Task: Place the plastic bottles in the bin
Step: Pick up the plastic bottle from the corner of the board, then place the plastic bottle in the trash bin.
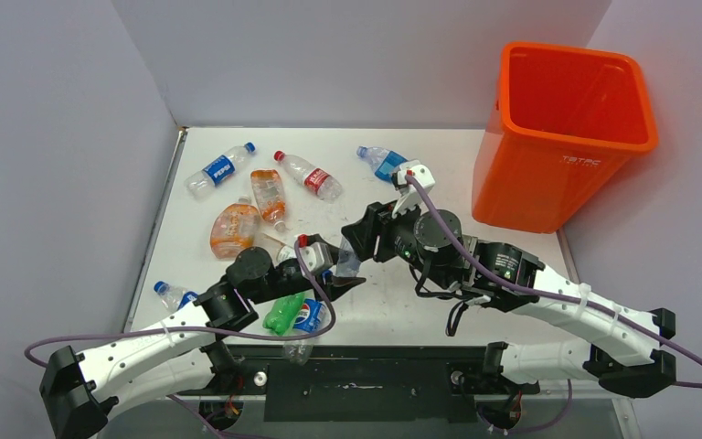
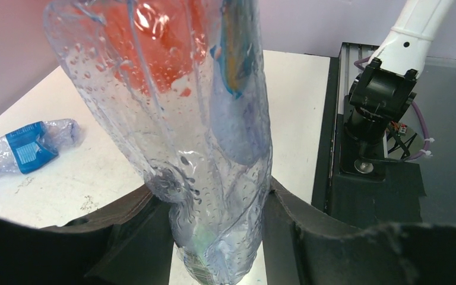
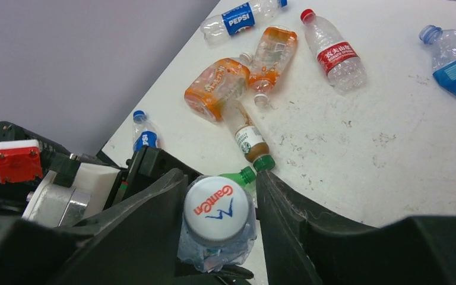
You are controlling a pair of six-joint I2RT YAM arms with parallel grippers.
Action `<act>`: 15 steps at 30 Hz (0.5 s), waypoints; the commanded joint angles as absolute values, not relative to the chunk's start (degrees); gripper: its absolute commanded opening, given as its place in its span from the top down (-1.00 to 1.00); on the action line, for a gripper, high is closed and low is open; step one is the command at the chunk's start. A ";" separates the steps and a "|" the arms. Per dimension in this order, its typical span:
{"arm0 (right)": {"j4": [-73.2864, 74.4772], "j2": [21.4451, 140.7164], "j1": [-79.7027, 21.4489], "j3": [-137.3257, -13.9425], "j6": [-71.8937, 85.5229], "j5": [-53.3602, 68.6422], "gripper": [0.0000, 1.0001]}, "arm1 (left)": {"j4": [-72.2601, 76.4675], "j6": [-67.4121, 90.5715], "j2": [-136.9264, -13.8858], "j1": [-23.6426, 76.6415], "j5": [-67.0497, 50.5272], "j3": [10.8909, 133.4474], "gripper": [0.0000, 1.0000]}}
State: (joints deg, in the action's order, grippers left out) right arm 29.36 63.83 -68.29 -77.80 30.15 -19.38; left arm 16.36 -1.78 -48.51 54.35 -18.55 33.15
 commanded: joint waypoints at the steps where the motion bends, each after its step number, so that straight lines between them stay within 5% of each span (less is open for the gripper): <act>1: 29.72 62.71 -68.51 -77.57 30.92 -20.93 0.24 | 19.20 -2.18 -47.29 54.66 -17.96 33.75 1.00; 3: 29.74 62.86 -68.49 -77.63 30.84 -20.36 0.76 | 19.14 -2.00 -47.13 54.74 -17.71 33.75 1.00; 4: 29.63 62.84 -68.54 -77.68 30.85 -20.27 0.88 | 18.99 -1.88 -47.05 54.80 -17.57 33.79 0.93; 6: 29.38 62.57 -68.52 -78.10 30.37 -19.73 0.89 | 18.33 -1.76 -46.90 54.91 -17.01 33.99 0.20; 8: 29.47 62.21 -68.55 -79.57 28.90 -19.81 0.89 | 18.02 -1.23 -46.49 55.09 -15.54 34.10 -0.91; 15: 28.52 61.34 -68.55 -94.82 13.79 -31.73 0.89 | 18.89 -1.51 -44.68 55.46 -9.98 33.19 -0.92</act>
